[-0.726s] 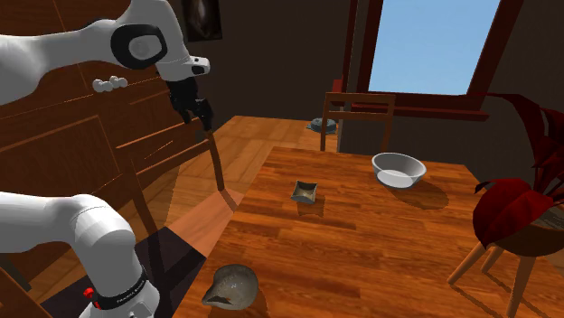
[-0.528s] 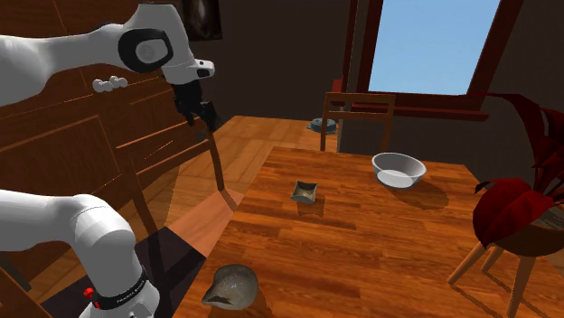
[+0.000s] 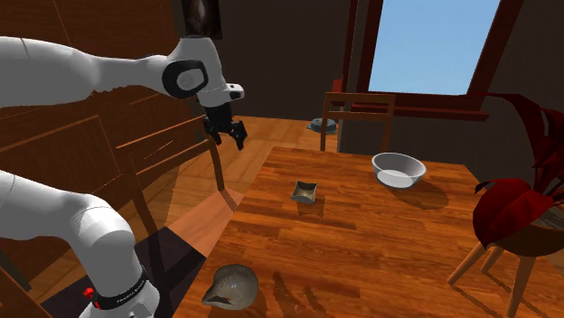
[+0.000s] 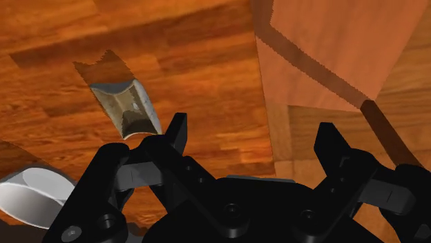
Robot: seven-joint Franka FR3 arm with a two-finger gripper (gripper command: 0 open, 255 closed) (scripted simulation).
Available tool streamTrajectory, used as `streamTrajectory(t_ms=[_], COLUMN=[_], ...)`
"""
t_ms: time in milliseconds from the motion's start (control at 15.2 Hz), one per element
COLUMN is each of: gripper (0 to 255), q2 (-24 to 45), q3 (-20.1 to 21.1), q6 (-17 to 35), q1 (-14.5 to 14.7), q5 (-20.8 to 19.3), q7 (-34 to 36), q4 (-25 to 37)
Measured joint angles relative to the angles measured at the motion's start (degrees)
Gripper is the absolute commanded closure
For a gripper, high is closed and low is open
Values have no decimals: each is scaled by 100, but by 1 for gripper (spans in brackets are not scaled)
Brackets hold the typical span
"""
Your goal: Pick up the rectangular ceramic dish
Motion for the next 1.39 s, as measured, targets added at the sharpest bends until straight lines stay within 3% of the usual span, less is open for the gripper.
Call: streamTrajectory(t_ms=[660, 1386], gripper=[0, 0], q2=[1749, 4069], q3=[-416, -747], q6=[1437, 2622], q1=[-76, -228], q5=[-459, -621], q7=[-875, -1825], q4=[256, 1426])
